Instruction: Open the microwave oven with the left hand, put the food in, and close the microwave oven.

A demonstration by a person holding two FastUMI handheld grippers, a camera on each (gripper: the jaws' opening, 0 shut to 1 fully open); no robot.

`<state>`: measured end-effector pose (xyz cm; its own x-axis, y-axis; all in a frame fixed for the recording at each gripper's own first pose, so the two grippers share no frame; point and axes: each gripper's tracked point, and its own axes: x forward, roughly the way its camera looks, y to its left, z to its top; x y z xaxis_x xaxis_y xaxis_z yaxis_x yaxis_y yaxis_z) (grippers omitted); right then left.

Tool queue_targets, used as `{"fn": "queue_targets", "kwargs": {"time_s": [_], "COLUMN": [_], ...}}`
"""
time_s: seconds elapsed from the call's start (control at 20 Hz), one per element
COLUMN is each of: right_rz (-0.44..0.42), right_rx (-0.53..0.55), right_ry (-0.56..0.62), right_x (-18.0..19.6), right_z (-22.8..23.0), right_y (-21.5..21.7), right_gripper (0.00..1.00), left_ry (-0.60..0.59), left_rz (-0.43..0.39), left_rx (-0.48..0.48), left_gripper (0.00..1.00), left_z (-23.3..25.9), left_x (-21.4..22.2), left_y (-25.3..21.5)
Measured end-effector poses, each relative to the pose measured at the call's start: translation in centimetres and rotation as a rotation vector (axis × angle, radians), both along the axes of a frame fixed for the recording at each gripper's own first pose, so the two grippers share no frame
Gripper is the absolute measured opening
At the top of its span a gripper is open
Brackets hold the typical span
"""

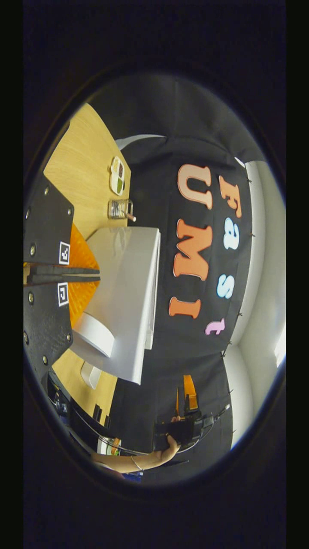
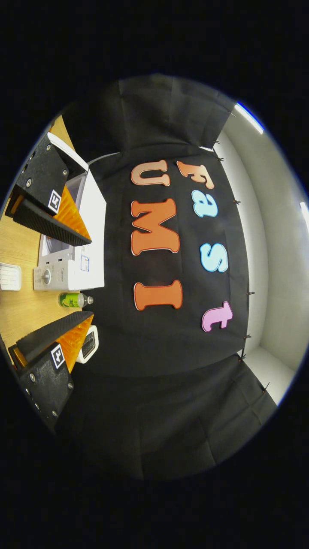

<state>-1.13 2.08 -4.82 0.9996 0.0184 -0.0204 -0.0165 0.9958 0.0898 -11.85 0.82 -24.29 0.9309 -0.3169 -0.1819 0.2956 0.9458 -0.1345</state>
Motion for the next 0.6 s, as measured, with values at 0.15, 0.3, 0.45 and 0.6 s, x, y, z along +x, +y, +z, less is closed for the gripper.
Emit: {"fn": "queue_targets", "kwargs": {"time_s": [0.15, 0.3, 0.45, 0.6], "right_rz": [-0.015, -0.03, -0.036, -0.046], "right_rx": [0.016, 0.006, 0.018, 0.024], "right_ry": [-0.003, 0.001, -0.003, 0.0], "right_x": [-0.5, -0.6, -0.8, -0.8], "right_z": [0.1, -0.1, -0.2, -0.9], "right_y": [-1.6, -3.0, -4.1, -5.4], "right_gripper": [0.94, 0.94, 0.95, 0.95], "left_ry": [0.004, 0.012, 0.019, 0.025], "left_rz": [-0.047, -0.086, -0.107, -0.13], "left_rx": [0.004, 0.006, -0.022, -0.007], "left_gripper": [0.0, 0.0, 0.0, 0.0], "left_z": [-0.1, -0.3, -0.4, -0.7], "left_x": [1.2, 2.6, 4.4, 6.1], "left_y": [-2.8, -5.3, -7.5, -9.8]}}
